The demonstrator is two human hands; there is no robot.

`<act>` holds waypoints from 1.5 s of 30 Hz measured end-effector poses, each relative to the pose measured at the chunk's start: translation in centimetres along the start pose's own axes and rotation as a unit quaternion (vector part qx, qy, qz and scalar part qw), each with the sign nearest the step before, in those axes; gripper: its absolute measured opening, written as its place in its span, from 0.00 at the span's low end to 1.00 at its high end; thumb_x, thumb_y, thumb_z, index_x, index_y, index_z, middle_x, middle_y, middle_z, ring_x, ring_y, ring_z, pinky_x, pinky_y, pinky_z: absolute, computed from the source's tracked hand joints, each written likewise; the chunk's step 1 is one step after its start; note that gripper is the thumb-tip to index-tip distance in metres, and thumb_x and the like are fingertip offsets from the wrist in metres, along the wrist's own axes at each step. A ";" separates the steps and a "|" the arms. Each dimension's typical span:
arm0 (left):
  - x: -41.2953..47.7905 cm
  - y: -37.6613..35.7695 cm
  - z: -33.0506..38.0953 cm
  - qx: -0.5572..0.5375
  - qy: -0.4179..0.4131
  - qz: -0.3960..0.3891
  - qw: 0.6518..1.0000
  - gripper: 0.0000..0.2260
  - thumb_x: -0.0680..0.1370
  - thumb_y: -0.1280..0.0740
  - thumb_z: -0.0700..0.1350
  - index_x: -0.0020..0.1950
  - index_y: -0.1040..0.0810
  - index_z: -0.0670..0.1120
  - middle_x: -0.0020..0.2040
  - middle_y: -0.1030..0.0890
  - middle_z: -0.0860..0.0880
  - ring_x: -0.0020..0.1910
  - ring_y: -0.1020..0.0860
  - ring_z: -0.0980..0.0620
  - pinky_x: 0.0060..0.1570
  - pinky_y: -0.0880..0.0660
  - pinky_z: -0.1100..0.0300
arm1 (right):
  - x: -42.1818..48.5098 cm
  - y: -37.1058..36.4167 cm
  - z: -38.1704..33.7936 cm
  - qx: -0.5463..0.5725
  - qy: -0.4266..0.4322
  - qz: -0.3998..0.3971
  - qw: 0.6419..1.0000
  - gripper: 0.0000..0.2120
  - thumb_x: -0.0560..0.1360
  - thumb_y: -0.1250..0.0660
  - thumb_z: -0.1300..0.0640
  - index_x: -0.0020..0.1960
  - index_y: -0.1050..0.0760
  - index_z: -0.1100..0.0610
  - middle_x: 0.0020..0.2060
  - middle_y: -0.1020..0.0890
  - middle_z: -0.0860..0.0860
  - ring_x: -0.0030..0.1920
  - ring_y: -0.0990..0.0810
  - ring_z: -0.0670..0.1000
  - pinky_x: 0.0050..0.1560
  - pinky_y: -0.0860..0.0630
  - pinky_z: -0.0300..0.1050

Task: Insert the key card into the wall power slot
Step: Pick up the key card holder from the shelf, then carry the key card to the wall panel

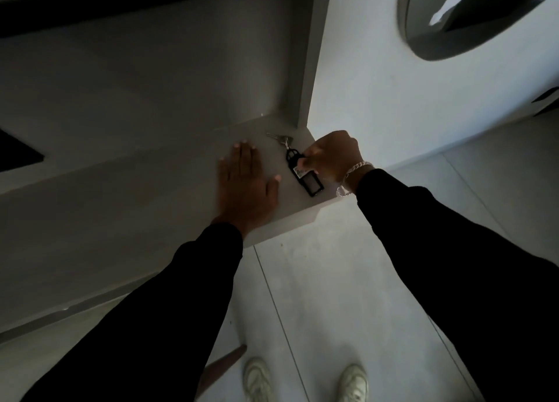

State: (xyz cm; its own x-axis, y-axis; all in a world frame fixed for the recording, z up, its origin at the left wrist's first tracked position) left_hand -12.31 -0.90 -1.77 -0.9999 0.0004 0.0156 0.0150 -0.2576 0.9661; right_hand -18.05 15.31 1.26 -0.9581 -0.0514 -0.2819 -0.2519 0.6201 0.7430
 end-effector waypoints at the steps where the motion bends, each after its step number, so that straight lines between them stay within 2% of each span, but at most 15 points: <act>1: 0.0 0.3 0.0 -0.017 -0.001 0.000 1.000 0.31 0.82 0.43 0.54 0.79 0.45 0.38 0.82 0.46 0.39 0.82 0.48 0.40 0.80 0.52 0.39 | -0.4 0.2 0.1 0.020 -0.011 -0.017 1.000 0.08 0.70 0.29 0.53 0.35 0.20 0.56 0.39 0.16 0.55 0.42 0.20 0.53 0.41 0.28 0.42; 2: 0.1 0.7 0.0 -0.034 -0.001 0.000 0.999 0.30 0.82 0.42 0.52 0.79 0.44 0.38 0.82 0.45 0.39 0.81 0.48 0.41 0.80 0.52 0.40 | -0.7 0.5 0.4 0.079 -0.028 -0.033 0.996 0.07 0.70 0.28 0.55 0.35 0.21 0.56 0.34 0.17 0.53 0.36 0.21 0.52 0.36 0.26 0.40; 4: 0.0 1.7 0.6 -0.083 -0.002 -0.002 0.997 0.28 0.83 0.42 0.50 0.79 0.44 0.39 0.82 0.45 0.39 0.82 0.48 0.42 0.80 0.51 0.43 | -1.5 1.6 0.7 0.220 -0.050 -0.036 0.974 0.06 0.69 0.25 0.61 0.40 0.18 0.63 0.26 0.19 0.51 0.29 0.24 0.49 0.28 0.26 0.36; 6: -0.1 3.4 1.8 -0.137 -0.016 0.013 0.990 0.28 0.83 0.43 0.49 0.79 0.45 0.39 0.82 0.46 0.40 0.82 0.49 0.43 0.81 0.52 0.46 | -2.5 3.5 0.6 0.297 -0.047 -0.034 0.953 0.12 0.67 0.23 0.63 0.46 0.18 0.70 0.28 0.20 0.55 0.28 0.24 0.49 0.29 0.25 0.37; 8: -0.2 5.8 3.6 -0.183 -0.033 0.043 0.982 0.29 0.82 0.46 0.51 0.79 0.45 0.39 0.82 0.45 0.40 0.82 0.49 0.44 0.80 0.53 0.48 | -3.6 5.4 0.2 0.339 -0.032 -0.042 0.939 0.13 0.67 0.24 0.64 0.48 0.19 0.71 0.30 0.20 0.56 0.28 0.24 0.49 0.29 0.25 0.38; 13: -1.3 10.8 8.6 -0.222 -0.079 0.105 0.966 0.28 0.81 0.46 0.50 0.79 0.43 0.39 0.81 0.42 0.43 0.82 0.48 0.47 0.80 0.53 0.53 | -7.0 10.5 0.7 0.453 0.003 -0.062 0.889 0.07 0.68 0.25 0.64 0.44 0.19 0.67 0.34 0.20 0.58 0.28 0.24 0.47 0.29 0.26 0.36; 16: -2.5 12.3 12.6 -0.206 -0.115 0.115 0.965 0.27 0.81 0.45 0.49 0.78 0.41 0.38 0.80 0.40 0.41 0.81 0.47 0.47 0.81 0.51 0.49 | -9.4 14.6 2.0 0.496 0.030 -0.052 0.867 0.05 0.68 0.25 0.64 0.43 0.18 0.65 0.34 0.18 0.57 0.28 0.24 0.48 0.29 0.27 0.37; 19: -3.6 13.3 17.3 -0.190 -0.142 0.108 0.965 0.28 0.81 0.45 0.50 0.79 0.43 0.39 0.81 0.42 0.42 0.81 0.48 0.46 0.81 0.51 0.46 | -12.1 19.2 3.9 0.508 0.040 -0.031 0.860 0.05 0.69 0.25 0.64 0.43 0.17 0.65 0.33 0.17 0.57 0.29 0.24 0.49 0.29 0.26 0.37; 30: -2.1 16.8 35.7 -0.198 -0.251 0.143 0.937 0.30 0.82 0.50 0.55 0.80 0.46 0.39 0.82 0.45 0.42 0.82 0.52 0.47 0.81 0.56 0.48 | -16.8 34.1 11.9 0.484 0.082 0.034 0.871 0.05 0.68 0.24 0.63 0.43 0.17 0.63 0.34 0.15 0.55 0.30 0.21 0.48 0.32 0.22 0.37; 34: 0.6 16.8 40.7 -0.209 -0.286 0.155 0.922 0.29 0.82 0.49 0.53 0.79 0.45 0.39 0.82 0.44 0.42 0.82 0.51 0.46 0.82 0.53 0.45 | -15.6 38.2 14.3 0.478 0.087 0.056 0.872 0.02 0.68 0.25 0.63 0.41 0.16 0.60 0.34 0.15 0.55 0.30 0.21 0.48 0.33 0.21 0.38; 38: 4.8 16.0 45.4 -0.213 -0.320 0.163 0.909 0.29 0.82 0.47 0.52 0.79 0.45 0.38 0.81 0.43 0.41 0.82 0.50 0.44 0.81 0.50 0.40 | -12.9 42.1 16.8 0.468 0.086 0.076 0.876 0.06 0.68 0.25 0.63 0.44 0.16 0.64 0.35 0.14 0.55 0.30 0.21 0.48 0.33 0.21 0.37; 45: 12.2 15.9 54.0 -0.213 -0.364 0.189 0.887 0.30 0.82 0.46 0.50 0.80 0.50 0.38 0.82 0.48 0.38 0.82 0.53 0.42 0.82 0.56 0.46 | -8.0 49.3 22.0 0.486 0.068 0.126 0.862 0.09 0.69 0.26 0.65 0.47 0.19 0.67 0.35 0.16 0.56 0.30 0.22 0.48 0.32 0.22 0.37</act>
State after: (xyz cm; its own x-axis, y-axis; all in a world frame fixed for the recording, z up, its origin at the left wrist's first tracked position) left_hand -24.02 47.16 27.72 -0.6532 0.4197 0.6303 0.1906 -0.7144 0.6733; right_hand -19.86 63.51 26.83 -0.9895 0.1305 -0.0628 0.1367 0.9846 -0.1087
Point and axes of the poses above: each hand's wrist, its own x-axis towards the middle knuckle, its own y-axis out of the back of the hand, z = x × y, the point moved 10 cm from there along x, towards the middle knuckle
